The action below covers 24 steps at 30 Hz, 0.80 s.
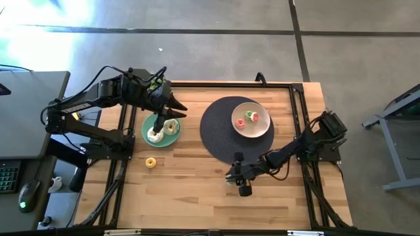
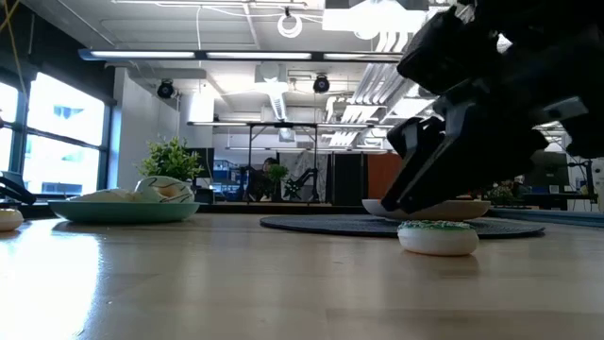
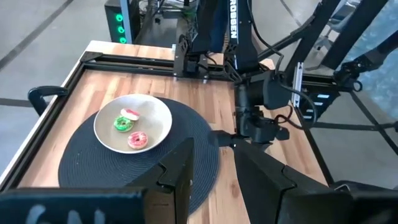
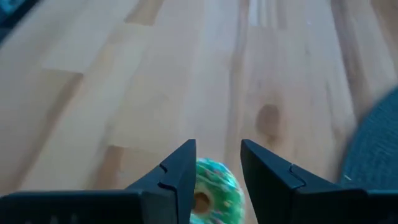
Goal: Pick & Place donuts
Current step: Put the green donut into the white plate
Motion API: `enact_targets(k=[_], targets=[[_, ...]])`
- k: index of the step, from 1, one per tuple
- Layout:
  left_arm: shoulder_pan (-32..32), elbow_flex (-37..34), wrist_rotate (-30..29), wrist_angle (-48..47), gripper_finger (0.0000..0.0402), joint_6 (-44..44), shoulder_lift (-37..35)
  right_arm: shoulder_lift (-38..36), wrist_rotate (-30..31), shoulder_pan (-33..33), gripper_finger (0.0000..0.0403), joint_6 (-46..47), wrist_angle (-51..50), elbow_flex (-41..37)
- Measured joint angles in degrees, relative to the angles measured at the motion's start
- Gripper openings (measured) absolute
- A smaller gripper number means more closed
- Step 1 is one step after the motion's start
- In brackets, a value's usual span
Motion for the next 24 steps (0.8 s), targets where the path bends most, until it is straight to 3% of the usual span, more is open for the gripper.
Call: enact_targets(k=[6,15,19,24], targets=[[0.0,0.0,0.6,0.0,0.0114,0.0,0.0,-0.5,1.7,-0.2,0.0123,0.5,-7.1,0.1],[0.0,0.0,0.6,0.0,0.0114,0.0,0.0,-0.5,-0.7,-0.3,0.0120,4.4,-7.7,0.1],[0.0,0.0,0.6,0.0,0.0114,0.0,0.0,-0.5,-2.7,-0.8,0.0090,10.6,-8.6,0.1],[0.0,0.0,0.6,0.0,0.0114,0.0,0.0,-0.5,-6.0,-2.1,0.0020,16.4,-7.6,0.0]])
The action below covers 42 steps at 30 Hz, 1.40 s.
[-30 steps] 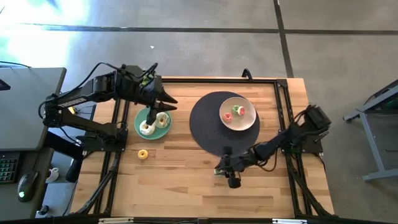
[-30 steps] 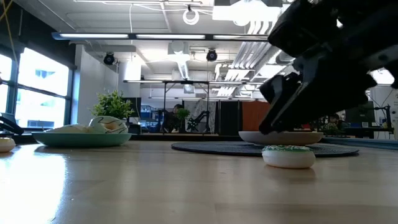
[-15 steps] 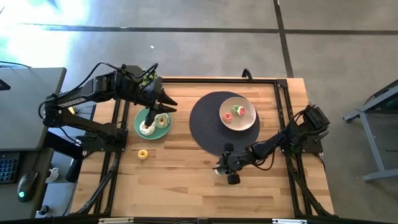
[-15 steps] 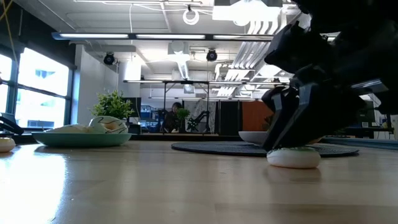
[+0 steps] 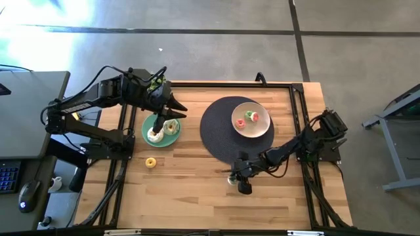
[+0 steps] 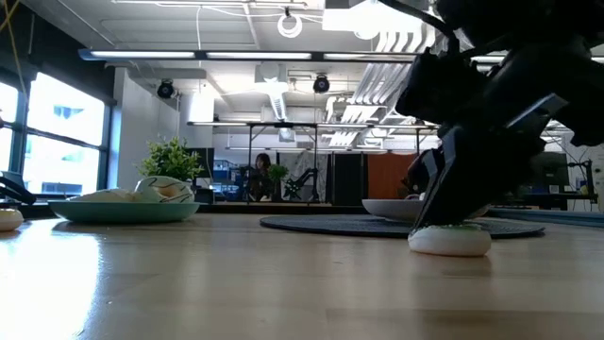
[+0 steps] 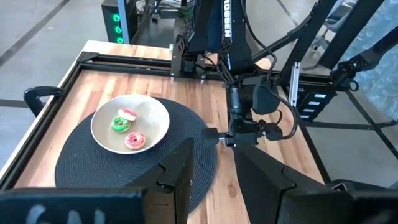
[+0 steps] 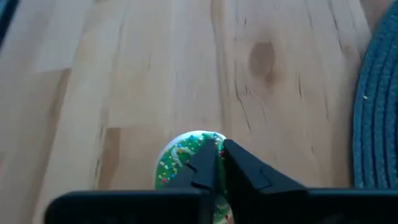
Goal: Pick & Place donuts
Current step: Put the green donut into the white plate
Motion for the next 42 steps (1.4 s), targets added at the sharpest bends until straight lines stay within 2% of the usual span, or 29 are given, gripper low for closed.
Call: enact_targets(k=[2,6,11,14,18,20,22,24,27,29,35,39,42], targets=[[0.0,0.0,0.0,0.0,0.0114,0.0,0.0,0.0,-1.1,-0.4,0.0009,-0.8,2.2,-0.1],[0.0,0.0,0.8,0.0,0.0114,0.1,0.0,-1.0,-0.9,-1.5,0.0023,-2.5,6.9,-0.1],[0.0,0.0,1.0,0.0,0.0114,0.1,0.0,-9.1,2.5,-4.8,0.0007,-5.0,2.1,-0.1],[0.0,0.0,1.0,0.0,0.0114,0.2,0.0,-16.2,9.3,-7.4,0.0013,-8.5,-5.5,-0.1],[0.0,0.0,1.3,0.0,0.0114,0.2,0.0,-24.3,26.8,-11.4,0.0019,-10.7,-17.0,-0.3],[0.0,0.0,1.7,0.0,0.0114,0.2,0.0,-26.9,35.3,-14.3,0.0013,-5.4,-21.0,-1.8],[0.0,0.0,1.8,0.0,0.0114,0.0,0.0,-28.2,39.2,-17.6,0.0007,4.0,-23.8,-3.8],[0.0,0.0,1.8,0.0,0.0114,0.1,0.0,-28.3,36.2,-20.6,0.0006,10.4,-23.8,-6.7],[0.0,0.0,1.8,0.4,0.0114,0.1,0.0,-28.3,27.2,-24.1,0.0015,12.0,-20.1,-10.6],[0.0,0.0,1.8,0.7,0.0114,0.1,0.0,-28.3,24.4,-25.3,0.0016,11.9,-16.3,-13.0],[0.0,0.0,1.9,1.6,0.0114,0.1,0.0,-28.3,25.0,-27.6,0.0020,8.7,-12.2,-16.4],[0.0,0.0,2.3,1.7,0.0114,0.0,0.0,-28.3,20.1,-29.2,0.0047,6.1,-13.3,-16.7],[0.0,0.0,3.0,2.1,0.0114,0.0,0.0,-28.3,20.9,-29.6,0.0074,4.4,-13.1,-16.7]])
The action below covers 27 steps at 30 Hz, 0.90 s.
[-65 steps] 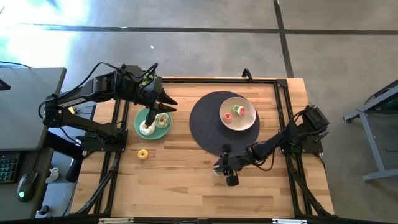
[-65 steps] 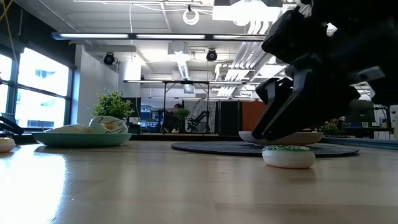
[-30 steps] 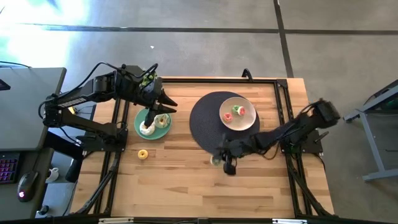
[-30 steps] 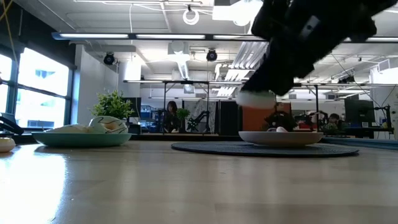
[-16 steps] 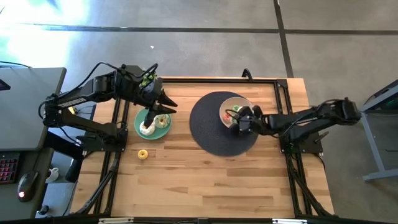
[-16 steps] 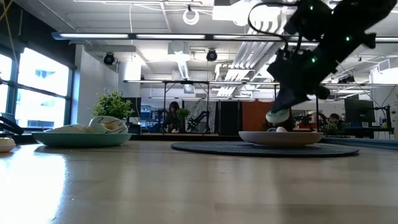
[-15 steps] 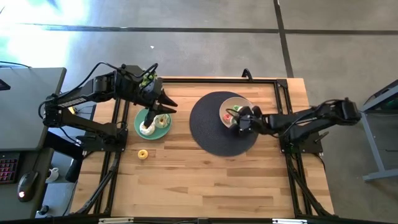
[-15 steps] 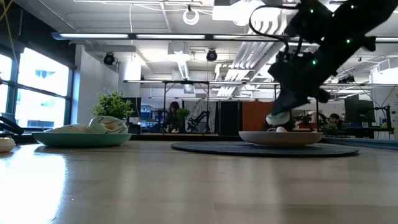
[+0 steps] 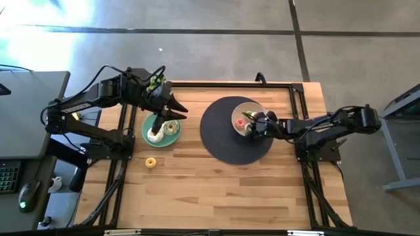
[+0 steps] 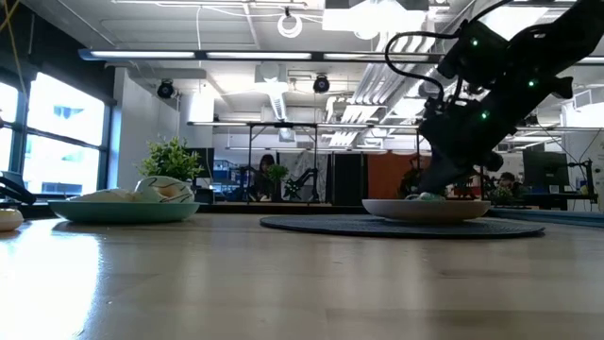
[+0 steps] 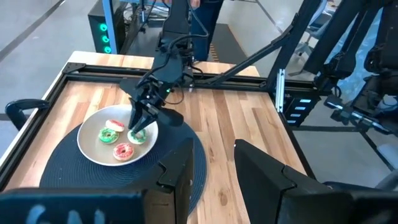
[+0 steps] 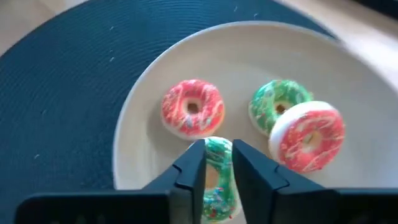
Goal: Pick & Place donuts
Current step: Put the green donut into the white plate, then put the yellow donut into the white plate
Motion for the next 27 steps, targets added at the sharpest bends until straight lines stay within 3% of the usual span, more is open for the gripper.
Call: enact_targets(k=[7,13,18,21,27], targets=[[0.0,0.0,0.0,-0.3,0.0114,0.0,0.0,-0.4,1.2,0.2,0.0117,-4.2,5.3,5.3],[0.0,0.1,-0.2,-8.5,0.0114,1.3,-3.9,1.2,-6.4,3.3,0.0121,-7.6,15.0,12.9],[-0.5,0.0,-6.7,-17.4,0.0107,-2.0,-9.1,7.9,-7.2,7.7,0.0113,-11.4,21.4,16.9],[-2.1,-2.9,-11.4,-21.6,0.0089,-6.0,-13.5,13.4,-7.2,9.5,0.0108,-11.6,21.2,19.4],[-6.8,-16.9,-11.8,-22.3,0.0059,-19.7,-21.9,21.3,-9.5,10.0,0.0104,-15.4,21.4,24.8]])
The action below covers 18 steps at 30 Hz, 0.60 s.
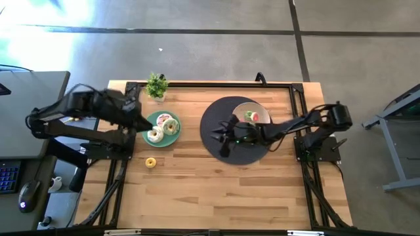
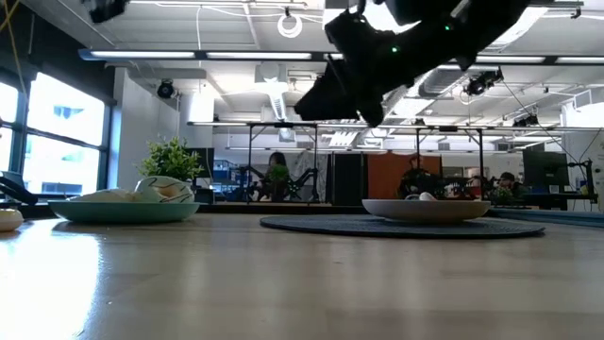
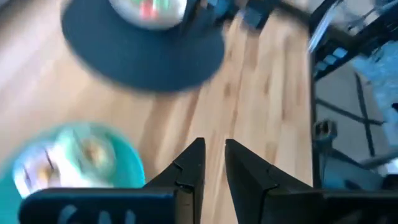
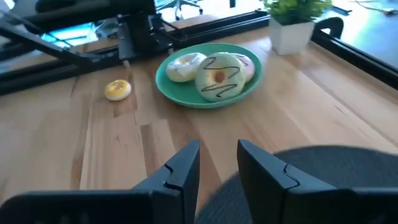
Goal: Pick & Place donuts
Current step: Put the yellow donut into the white plate
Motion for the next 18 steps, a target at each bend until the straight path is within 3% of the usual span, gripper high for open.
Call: enact_targets(k=[11,15,18], targets=[[-7.9,-28.2,5.9,2.2,0.0055,-18.1,-2.1,1.3,-1.6,-1.3,0.0103,-3.0,-1.5,3.9],[-11.2,-34.3,8.7,8.8,0.0055,-23.0,-0.2,1.2,-1.6,-1.7,0.0103,-2.8,-2.6,3.8],[-14.5,-36.3,5.5,10.9,0.0055,-26.5,2.1,1.2,-1.2,-1.8,0.0103,-2.7,-3.1,3.8]])
